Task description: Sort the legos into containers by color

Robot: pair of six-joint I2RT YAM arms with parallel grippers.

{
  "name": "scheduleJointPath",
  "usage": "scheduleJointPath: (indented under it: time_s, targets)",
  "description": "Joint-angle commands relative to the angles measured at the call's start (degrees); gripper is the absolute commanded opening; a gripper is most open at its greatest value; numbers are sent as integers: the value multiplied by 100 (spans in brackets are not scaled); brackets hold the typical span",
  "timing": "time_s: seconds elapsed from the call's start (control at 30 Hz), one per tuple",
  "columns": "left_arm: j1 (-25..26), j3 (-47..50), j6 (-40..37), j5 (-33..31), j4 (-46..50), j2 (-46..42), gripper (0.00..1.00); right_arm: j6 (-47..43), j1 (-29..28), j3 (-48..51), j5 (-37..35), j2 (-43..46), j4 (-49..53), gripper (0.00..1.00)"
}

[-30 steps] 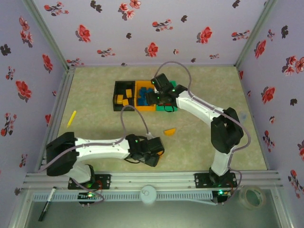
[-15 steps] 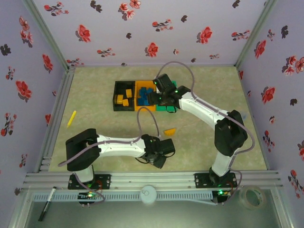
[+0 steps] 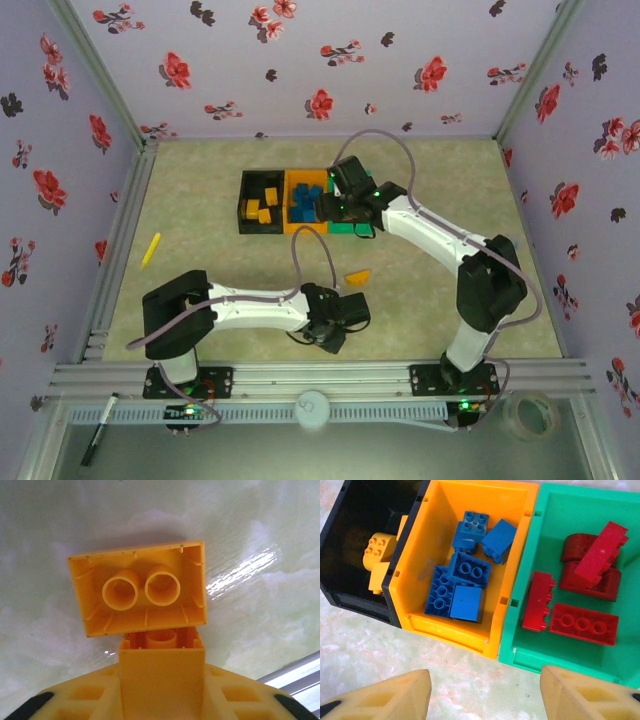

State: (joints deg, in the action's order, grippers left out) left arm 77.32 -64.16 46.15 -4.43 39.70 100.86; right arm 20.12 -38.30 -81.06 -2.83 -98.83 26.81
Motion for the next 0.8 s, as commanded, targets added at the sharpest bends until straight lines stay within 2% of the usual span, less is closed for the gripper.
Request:
scheduleJointPath:
  time_s: [0.0, 0.13, 0.23, 0.33, 0.5, 0.67, 0.77]
  targets:
    - [-158, 154, -51, -179, 310, -260, 34, 98, 85, 158, -121, 261, -78, 60]
    - [-493, 379, -171, -347, 512, -730, 34, 106, 163, 314, -113, 376, -101, 60]
    - [-940, 624, -442, -357, 559, -1139, 33, 106, 227, 457, -82, 491, -153, 60]
    - [-1545, 763, -772, -357, 608, -1566, 33, 113, 255, 603, -69, 610, -217, 59]
    - [-2847, 712, -1387, -381, 550, -2110, 33, 132, 262, 864, -69, 809, -298, 60]
    - [-4102, 327, -1840, -254, 167, -2140, 33, 138, 262, 1076, -4, 926, -322, 59]
    - [-4641, -142, -2089, -195, -13, -1895, 33, 166, 258, 1206, 66, 1005, -326, 59]
